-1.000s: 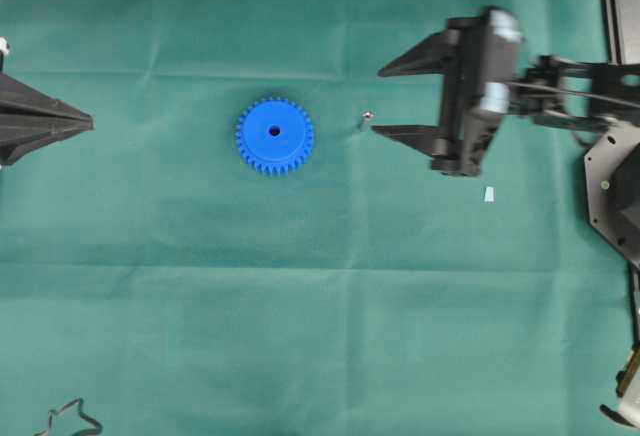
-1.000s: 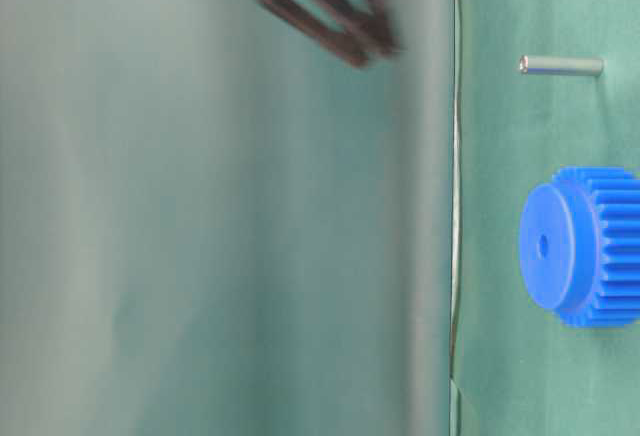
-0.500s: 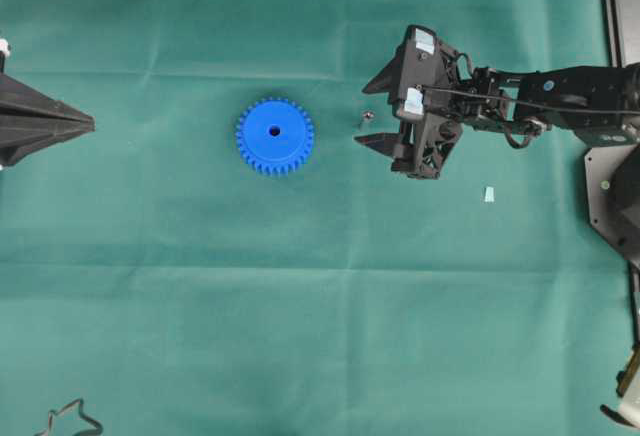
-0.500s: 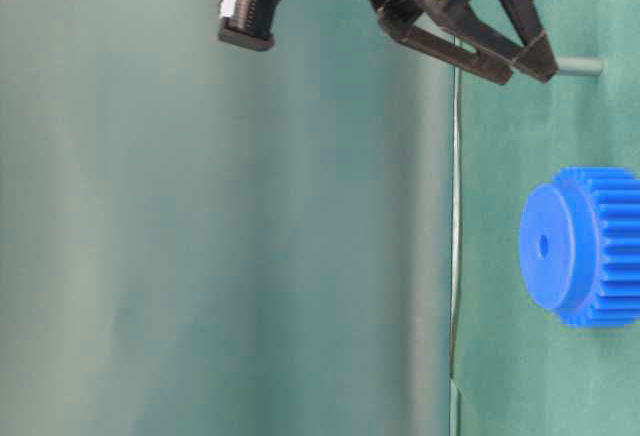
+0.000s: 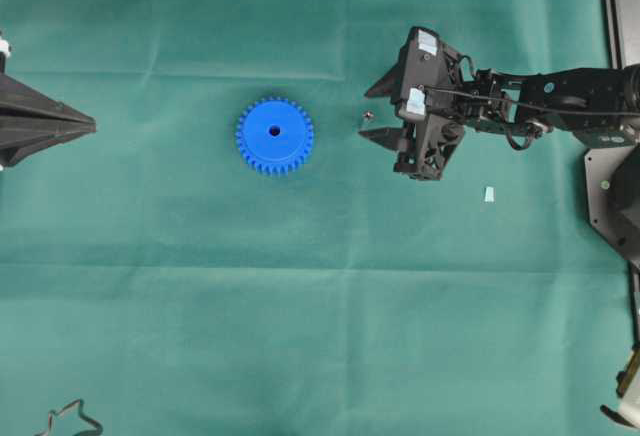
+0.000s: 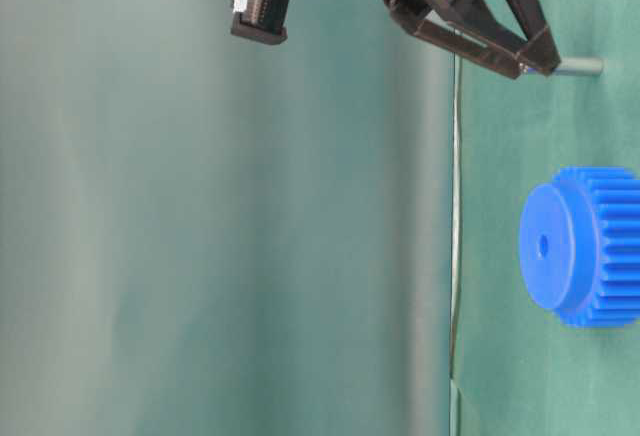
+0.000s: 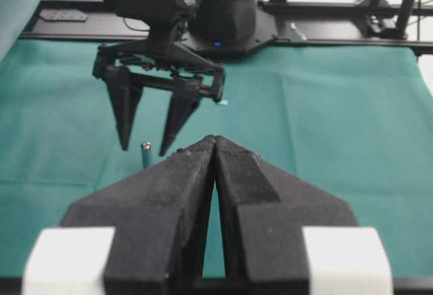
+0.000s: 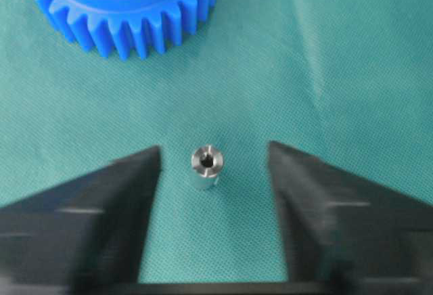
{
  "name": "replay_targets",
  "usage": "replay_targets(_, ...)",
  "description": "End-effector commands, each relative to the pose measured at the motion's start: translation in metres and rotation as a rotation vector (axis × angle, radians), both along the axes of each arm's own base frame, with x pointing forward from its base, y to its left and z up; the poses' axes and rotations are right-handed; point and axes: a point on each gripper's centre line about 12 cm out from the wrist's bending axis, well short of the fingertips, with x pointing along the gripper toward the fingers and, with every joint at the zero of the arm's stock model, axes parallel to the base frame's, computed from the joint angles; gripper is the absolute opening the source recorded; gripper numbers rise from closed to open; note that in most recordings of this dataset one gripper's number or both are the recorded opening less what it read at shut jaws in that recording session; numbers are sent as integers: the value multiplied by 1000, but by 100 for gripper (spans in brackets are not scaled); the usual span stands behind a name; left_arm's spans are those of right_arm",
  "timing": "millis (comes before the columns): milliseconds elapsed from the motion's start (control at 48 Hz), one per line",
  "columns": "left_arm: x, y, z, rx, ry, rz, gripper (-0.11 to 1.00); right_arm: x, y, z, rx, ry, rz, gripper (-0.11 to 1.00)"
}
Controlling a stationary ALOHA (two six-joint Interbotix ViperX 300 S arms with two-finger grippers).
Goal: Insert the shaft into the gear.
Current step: 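Lower and close the right gripper on the shaft, lift it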
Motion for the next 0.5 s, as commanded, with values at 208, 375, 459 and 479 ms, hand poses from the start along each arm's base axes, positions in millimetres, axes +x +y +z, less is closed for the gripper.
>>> replay_targets(208, 2, 0, 11, 0, -31, 1, 0, 4, 2, 7, -13, -25, 15, 17)
replay_targets(375, 2, 0, 11, 0, -31, 0, 0, 4, 2, 7, -9, -25, 12, 17)
replay_targets(459, 2, 0, 11, 0, -31, 1, 0, 5, 2, 9, -8, -27, 12, 17)
replay_targets(479, 2, 0, 11, 0, -31, 1, 0, 5, 2, 10, -6, -27, 11, 17)
